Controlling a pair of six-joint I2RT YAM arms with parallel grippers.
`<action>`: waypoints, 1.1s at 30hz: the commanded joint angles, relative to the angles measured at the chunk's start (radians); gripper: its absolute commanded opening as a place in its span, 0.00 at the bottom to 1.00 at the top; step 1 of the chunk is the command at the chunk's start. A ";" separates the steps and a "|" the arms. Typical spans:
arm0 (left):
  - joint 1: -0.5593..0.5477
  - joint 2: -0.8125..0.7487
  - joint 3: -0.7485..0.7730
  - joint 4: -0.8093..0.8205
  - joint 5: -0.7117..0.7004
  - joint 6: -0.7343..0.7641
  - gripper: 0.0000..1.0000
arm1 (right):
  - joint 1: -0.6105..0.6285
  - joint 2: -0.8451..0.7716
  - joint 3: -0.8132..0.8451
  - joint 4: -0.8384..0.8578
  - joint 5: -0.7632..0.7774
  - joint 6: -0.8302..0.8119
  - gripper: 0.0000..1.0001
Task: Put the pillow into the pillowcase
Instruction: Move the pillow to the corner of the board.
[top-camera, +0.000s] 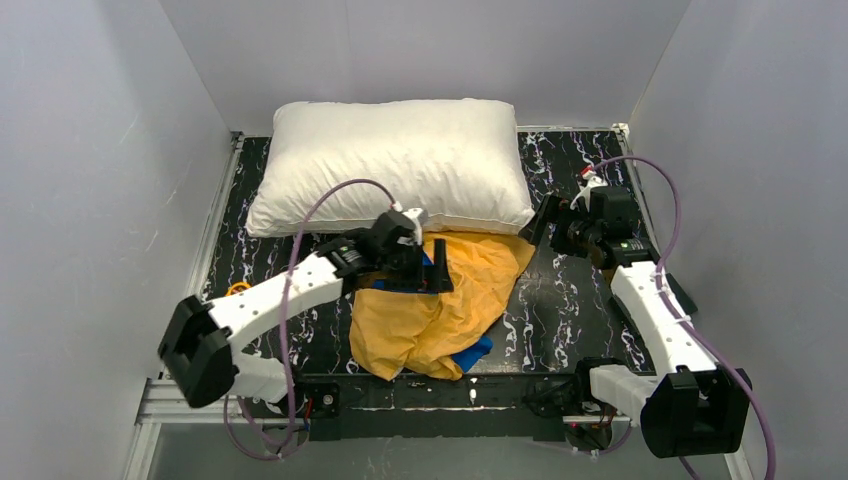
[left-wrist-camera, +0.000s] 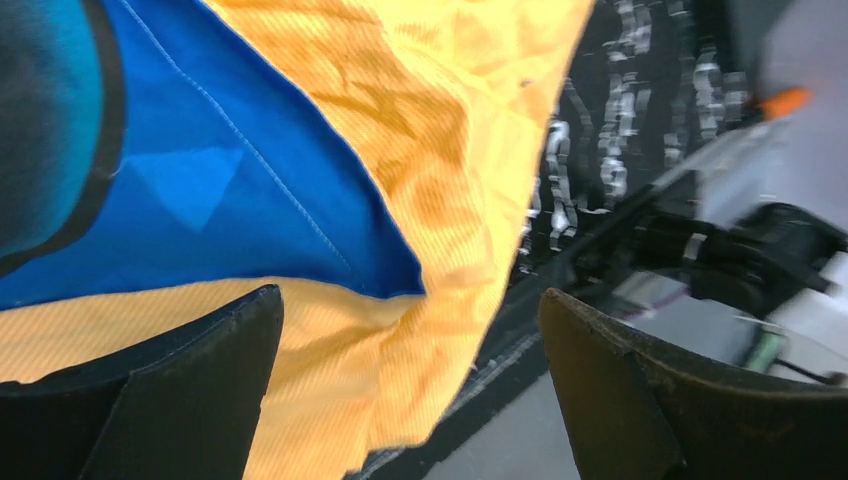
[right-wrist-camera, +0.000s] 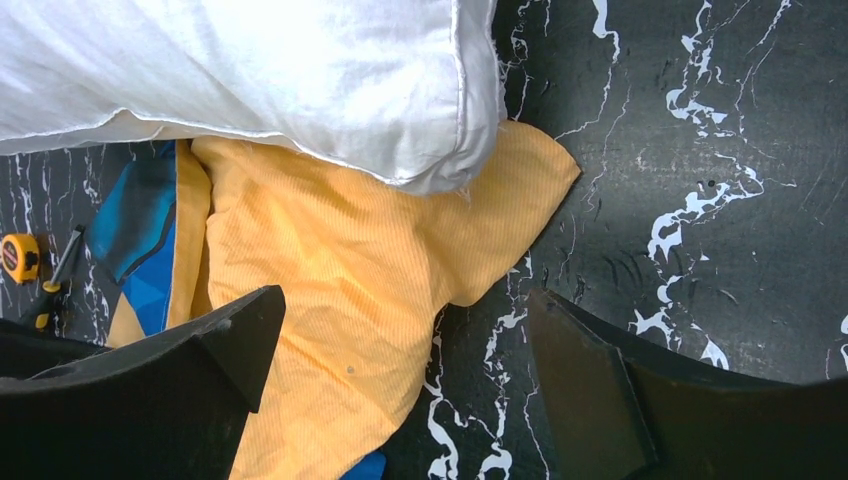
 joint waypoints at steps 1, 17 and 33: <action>-0.136 0.179 0.155 -0.234 -0.333 0.036 0.95 | 0.002 0.009 0.071 -0.034 -0.016 -0.032 1.00; -0.168 0.143 0.175 -0.368 -0.577 0.009 0.00 | 0.092 0.281 0.223 0.057 -0.088 -0.045 1.00; 0.069 -0.327 0.146 -0.480 -0.372 0.025 0.00 | -0.050 0.507 0.632 -0.001 0.185 0.001 0.01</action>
